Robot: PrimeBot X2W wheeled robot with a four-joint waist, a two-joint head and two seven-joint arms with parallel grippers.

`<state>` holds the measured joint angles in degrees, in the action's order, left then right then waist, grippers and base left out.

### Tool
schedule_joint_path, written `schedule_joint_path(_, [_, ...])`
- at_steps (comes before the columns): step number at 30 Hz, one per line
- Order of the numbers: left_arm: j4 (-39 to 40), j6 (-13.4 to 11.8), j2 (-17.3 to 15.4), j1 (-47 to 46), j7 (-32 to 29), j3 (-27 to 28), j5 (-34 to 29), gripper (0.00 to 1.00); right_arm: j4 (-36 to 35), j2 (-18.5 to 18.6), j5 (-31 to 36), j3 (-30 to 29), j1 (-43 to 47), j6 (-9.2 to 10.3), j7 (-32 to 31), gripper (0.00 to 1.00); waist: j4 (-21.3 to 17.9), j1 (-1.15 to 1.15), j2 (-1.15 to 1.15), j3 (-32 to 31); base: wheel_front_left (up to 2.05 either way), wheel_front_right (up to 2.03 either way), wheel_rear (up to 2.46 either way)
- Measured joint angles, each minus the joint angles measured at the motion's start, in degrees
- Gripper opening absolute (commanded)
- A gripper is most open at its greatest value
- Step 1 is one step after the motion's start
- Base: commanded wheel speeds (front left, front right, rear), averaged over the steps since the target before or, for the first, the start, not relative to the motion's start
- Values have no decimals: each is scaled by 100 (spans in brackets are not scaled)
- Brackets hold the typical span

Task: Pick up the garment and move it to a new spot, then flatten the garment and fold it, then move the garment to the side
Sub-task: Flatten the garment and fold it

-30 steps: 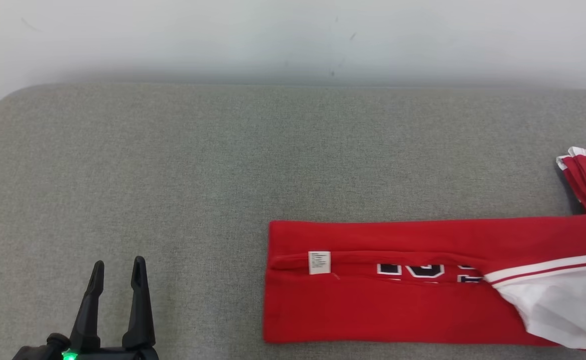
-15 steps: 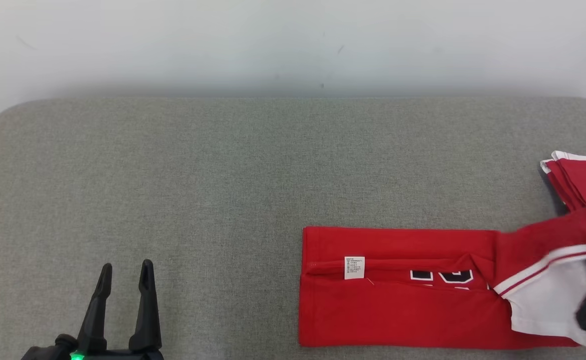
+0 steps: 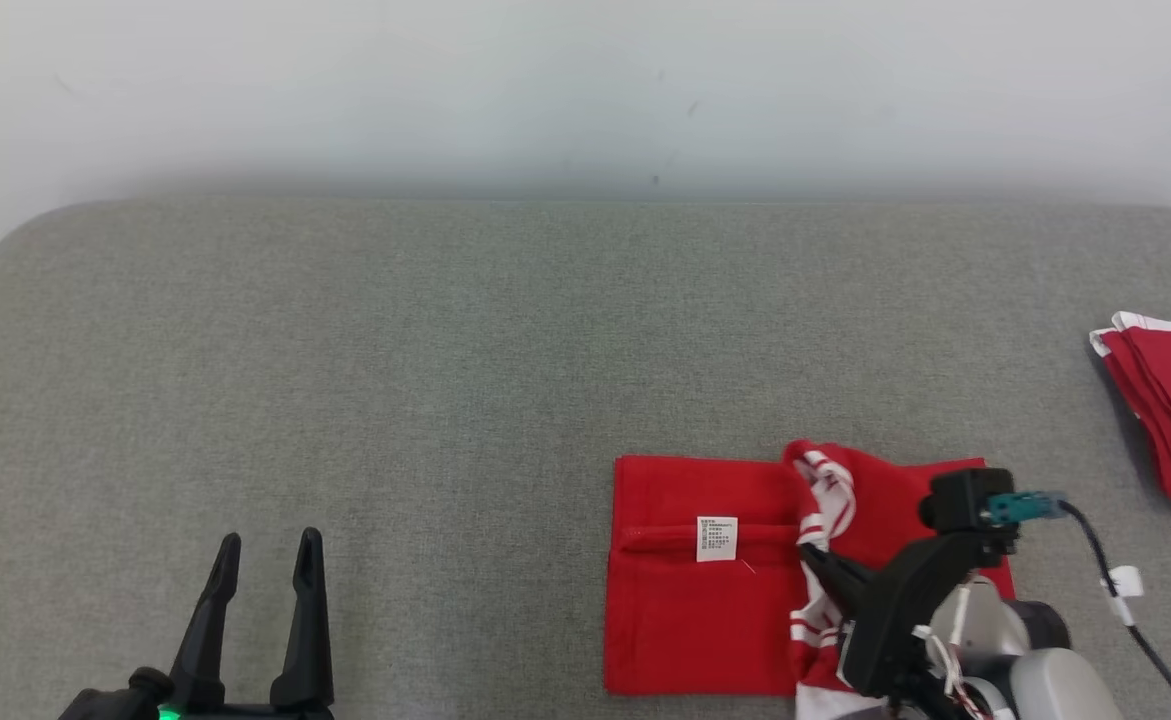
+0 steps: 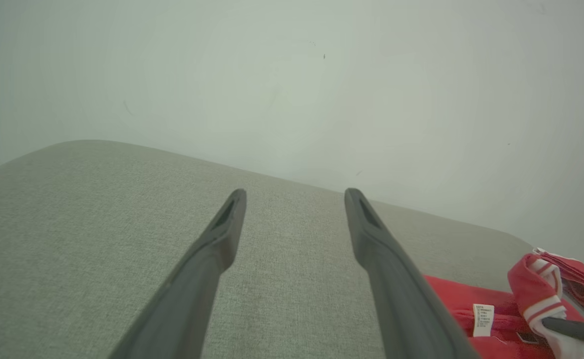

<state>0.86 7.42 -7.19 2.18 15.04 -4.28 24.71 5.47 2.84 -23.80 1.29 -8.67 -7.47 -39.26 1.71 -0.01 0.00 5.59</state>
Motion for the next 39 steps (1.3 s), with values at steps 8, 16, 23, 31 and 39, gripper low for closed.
schedule_joint_path(8, [-97, 0, -59, -4, 0, -132, 51, 100, 1071, 0, -432, 687, -542, 1, 460, 0, 207, 0, 0, -65, 0, 0, 0])
schedule_joint_path(16, [-160, 1, -96, 8, 0, -193, 101, 100, 1931, 2, -549, 1028, -959, 1, 780, 0, 394, 0, 0, -127, 0, 0, 0])
schedule_joint_path(23, [-188, 1, -97, 7, 0, -237, 101, 100, 2437, 5, -773, 1304, -1240, 1, 954, 0, 458, 0, 0, -137, 0, 0, 0])
schedule_joint_path(31, [-263, 1, -105, -39, 0, -308, 160, 100, 2961, 2, -1033, 1521, -1546, 0, 1294, 100, 500, 1, 0, -79, 0, 0, 0])
schedule_joint_path(39, [-313, 1, -114, -107, 0, -255, 178, 100, 2753, -2, -1842, 1566, -1736, 1, 1746, 100, 454, 1, 0, -100, 0, 0, 0])
